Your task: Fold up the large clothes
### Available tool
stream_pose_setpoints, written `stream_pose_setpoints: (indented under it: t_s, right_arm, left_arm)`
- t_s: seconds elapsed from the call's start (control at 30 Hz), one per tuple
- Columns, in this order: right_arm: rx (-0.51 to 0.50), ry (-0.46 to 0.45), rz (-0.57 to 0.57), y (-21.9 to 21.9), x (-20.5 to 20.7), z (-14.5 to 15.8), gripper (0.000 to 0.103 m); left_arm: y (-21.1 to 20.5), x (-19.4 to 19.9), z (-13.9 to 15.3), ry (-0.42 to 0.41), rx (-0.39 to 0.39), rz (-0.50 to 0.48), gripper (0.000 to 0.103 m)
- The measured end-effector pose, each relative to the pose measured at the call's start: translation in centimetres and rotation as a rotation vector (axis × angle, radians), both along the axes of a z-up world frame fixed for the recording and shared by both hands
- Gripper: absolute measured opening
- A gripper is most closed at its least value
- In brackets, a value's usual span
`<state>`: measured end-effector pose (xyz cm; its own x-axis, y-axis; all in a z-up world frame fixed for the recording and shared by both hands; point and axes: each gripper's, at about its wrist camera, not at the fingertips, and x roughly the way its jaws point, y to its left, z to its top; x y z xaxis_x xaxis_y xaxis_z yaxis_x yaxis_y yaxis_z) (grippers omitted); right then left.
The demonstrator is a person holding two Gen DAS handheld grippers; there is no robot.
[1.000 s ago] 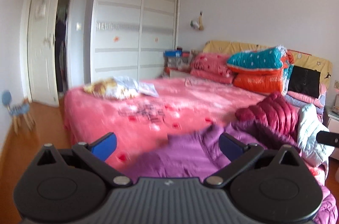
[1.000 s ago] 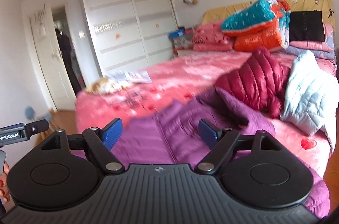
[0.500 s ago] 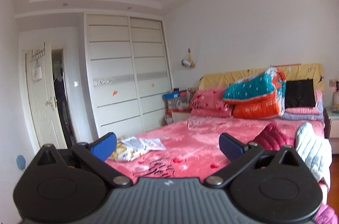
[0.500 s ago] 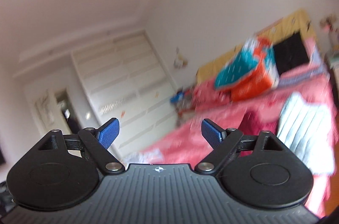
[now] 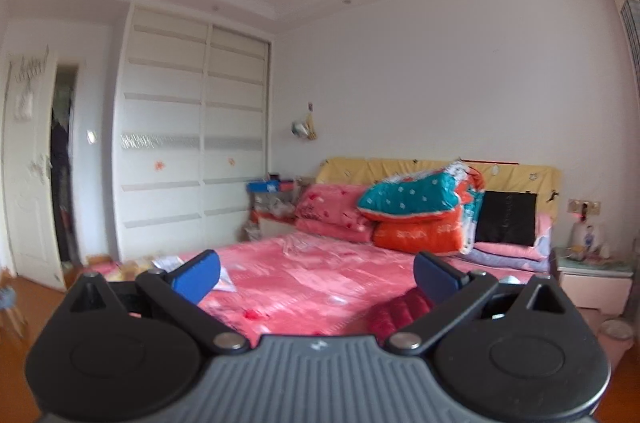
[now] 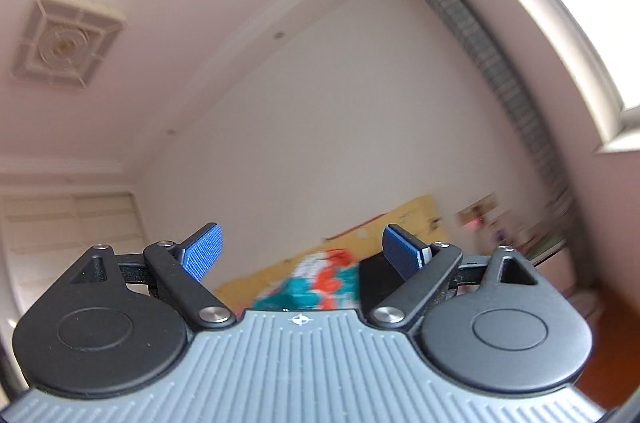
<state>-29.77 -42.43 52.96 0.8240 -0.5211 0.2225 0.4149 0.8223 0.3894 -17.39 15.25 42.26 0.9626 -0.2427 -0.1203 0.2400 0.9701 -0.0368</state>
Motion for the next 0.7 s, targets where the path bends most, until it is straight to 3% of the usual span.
stream_pose_setpoints:
  t_s: [0.13,0.33,0.5,0.7]
  right_arm:
    - [-0.070,0.132,-0.057,-1.4,4.2,-2.2,0.103]
    - [-0.111,0.341,0.102,-1.7,14.7,-9.5,0.103]
    - [-0.175,0.524,0.269,3.5,26.3,-16.1,0.103]
    - [-0.292,0.688,0.448,13.8,39.0,-22.4,0.103]
  left_arm:
    - [-0.9,3.1,-4.8,0.089,-0.101,-0.031,0.102]
    - [-2.4,8.1,-13.2,0.175,-0.166,0.001,0.102]
    - [-2.7,12.0,-20.1,0.263,-0.193,0.049,0.102]
    - [-2.9,15.1,-25.9,0.319,-0.141,0.067,0.102]
